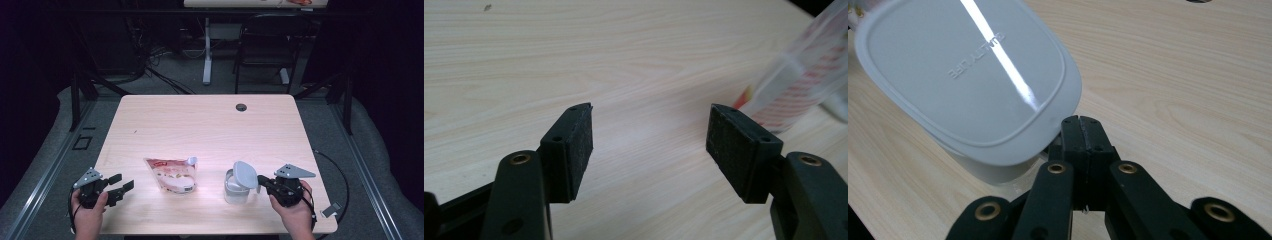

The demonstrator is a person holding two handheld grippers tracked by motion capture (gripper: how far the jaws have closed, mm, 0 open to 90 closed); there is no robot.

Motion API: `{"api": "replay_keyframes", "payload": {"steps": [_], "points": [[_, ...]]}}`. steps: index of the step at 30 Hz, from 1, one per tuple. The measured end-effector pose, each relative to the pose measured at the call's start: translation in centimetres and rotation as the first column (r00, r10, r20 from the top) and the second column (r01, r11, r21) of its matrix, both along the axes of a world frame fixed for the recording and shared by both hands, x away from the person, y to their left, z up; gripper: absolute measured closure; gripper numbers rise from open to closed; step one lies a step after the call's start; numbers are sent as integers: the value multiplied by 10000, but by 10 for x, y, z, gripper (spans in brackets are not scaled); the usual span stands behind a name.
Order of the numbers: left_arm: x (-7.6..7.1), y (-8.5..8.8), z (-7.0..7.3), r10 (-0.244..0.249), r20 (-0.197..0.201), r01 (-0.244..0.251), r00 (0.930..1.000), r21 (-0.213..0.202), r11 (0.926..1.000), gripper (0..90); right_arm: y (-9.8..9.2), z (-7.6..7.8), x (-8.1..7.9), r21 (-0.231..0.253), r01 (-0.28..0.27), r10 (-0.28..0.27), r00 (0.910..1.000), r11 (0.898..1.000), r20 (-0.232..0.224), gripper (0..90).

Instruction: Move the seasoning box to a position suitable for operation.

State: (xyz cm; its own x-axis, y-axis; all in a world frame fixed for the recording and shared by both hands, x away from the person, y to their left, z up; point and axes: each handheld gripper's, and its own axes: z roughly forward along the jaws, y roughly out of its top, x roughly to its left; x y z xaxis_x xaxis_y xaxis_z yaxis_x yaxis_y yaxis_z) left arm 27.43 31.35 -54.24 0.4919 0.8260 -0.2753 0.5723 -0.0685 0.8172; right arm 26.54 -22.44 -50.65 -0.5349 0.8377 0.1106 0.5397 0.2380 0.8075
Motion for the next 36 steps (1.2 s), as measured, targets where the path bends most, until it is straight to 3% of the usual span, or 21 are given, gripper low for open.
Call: {"api": "replay_keyframes", "payload": {"steps": [2,7,10,15,28,36], "points": [[-4,-3,2,-20,-24,20,10000,-174,9998,332,2,-1,0,-48,-57,57,10000,10000,-20,900],[-14,-15,5,-816,98,816,9966,-72,9966,314,3,1,0,-172,-116,117,9999,9998,69,900],[-21,-24,9,-1224,134,1220,9924,304,9921,367,2,4,-1,-132,2,1,9998,9999,201,900],[-27,-41,12,-1729,278,1712,9845,565,9836,434,1,14,-4,125,51,-58,9984,9999,566,900],[-33,-91,16,-2927,442,2869,9552,1047,9522,559,14,20,-5,113,-395,385,9959,9992,819,900],[-37,-123,21,-3674,566,3606,9284,1031,9270,666,16,19,-2,19,-512,509,9956,9987,785,900]]}}
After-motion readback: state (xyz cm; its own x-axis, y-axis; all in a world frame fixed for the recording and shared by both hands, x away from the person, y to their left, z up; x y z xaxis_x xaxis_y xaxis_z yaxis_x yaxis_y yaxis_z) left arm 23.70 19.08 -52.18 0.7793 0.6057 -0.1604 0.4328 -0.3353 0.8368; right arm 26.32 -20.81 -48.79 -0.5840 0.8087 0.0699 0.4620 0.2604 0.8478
